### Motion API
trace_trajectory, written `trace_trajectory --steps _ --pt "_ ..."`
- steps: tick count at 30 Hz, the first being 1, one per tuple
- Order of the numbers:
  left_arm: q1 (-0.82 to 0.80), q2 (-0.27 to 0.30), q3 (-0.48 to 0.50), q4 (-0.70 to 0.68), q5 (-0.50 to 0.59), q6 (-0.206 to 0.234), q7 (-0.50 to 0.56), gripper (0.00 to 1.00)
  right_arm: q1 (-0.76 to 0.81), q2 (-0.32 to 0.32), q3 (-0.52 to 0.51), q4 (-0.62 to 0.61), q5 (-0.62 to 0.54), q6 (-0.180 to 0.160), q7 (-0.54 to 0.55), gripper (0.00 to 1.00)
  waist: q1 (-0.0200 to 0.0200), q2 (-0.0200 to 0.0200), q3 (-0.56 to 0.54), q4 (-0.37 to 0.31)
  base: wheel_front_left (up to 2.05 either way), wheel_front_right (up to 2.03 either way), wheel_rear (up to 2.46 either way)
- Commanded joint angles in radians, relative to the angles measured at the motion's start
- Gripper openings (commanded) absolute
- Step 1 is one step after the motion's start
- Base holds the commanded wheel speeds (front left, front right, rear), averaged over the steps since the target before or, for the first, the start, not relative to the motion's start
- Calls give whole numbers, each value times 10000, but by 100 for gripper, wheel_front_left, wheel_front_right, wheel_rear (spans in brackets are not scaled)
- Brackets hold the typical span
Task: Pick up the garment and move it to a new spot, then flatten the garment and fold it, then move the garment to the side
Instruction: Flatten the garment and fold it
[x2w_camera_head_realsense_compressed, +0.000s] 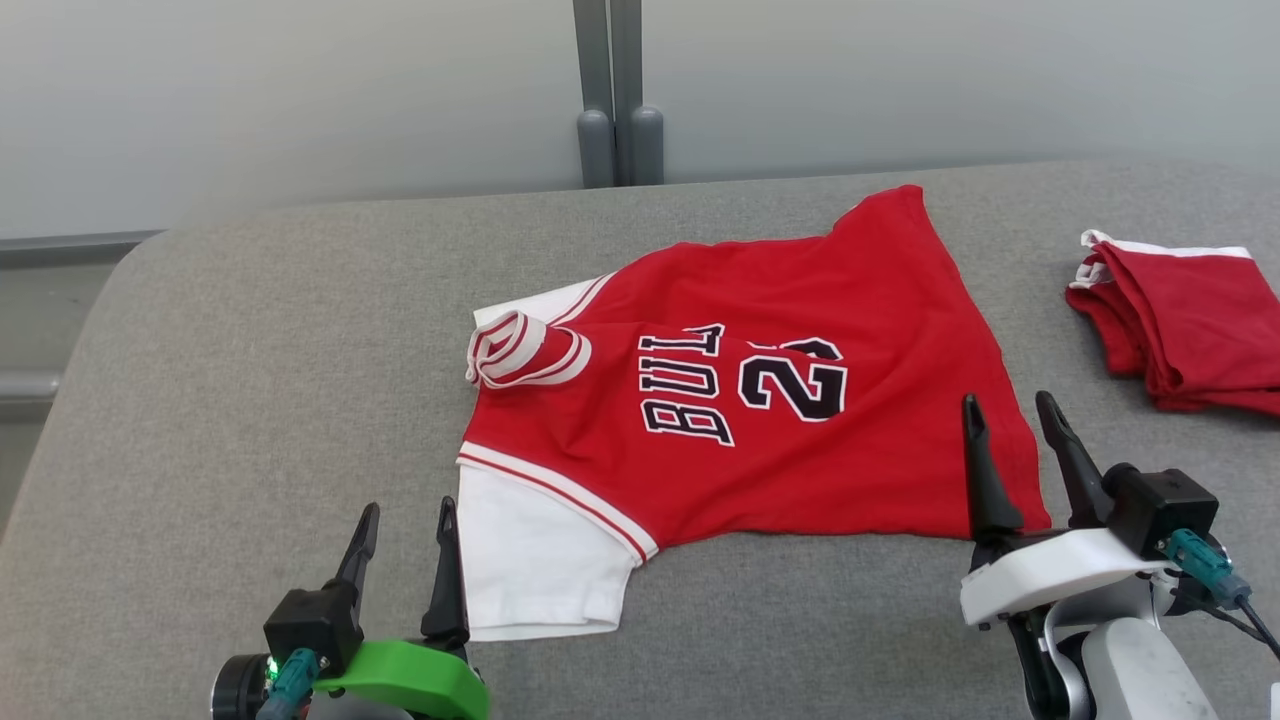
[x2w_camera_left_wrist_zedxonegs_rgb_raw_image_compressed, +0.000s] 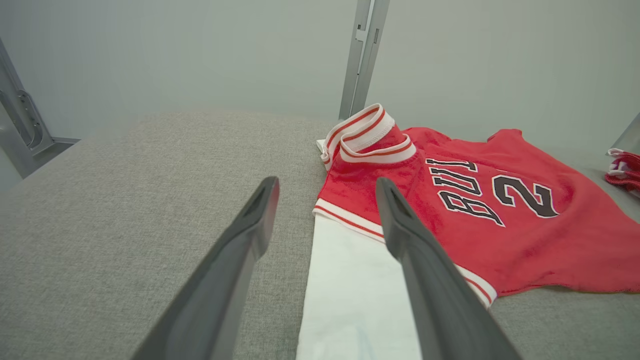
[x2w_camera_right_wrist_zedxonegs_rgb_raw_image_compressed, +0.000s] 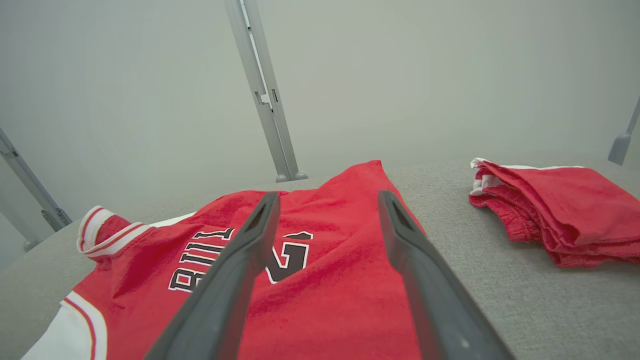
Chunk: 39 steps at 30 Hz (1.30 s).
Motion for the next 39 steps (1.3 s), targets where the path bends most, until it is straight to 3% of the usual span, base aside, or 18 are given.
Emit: trace_trajectory --steps 1,16,39 --pt "-96 6 -3 -28 82 -18 -28 100 170 -5 82 -42 16 -1 -101 100 0 0 -222 -151 0 0 0" --pt "303 -39 188 -158 -104 107 -28 100 231 -5 498 676 -210 -1 -301 100 0 0 -454 -195 0 0 0" --pt "301 -44 -100 533 -408 43 216 100 234 -6 435 573 -238 -1 -309 100 0 0 -345 -114 0 0 0"
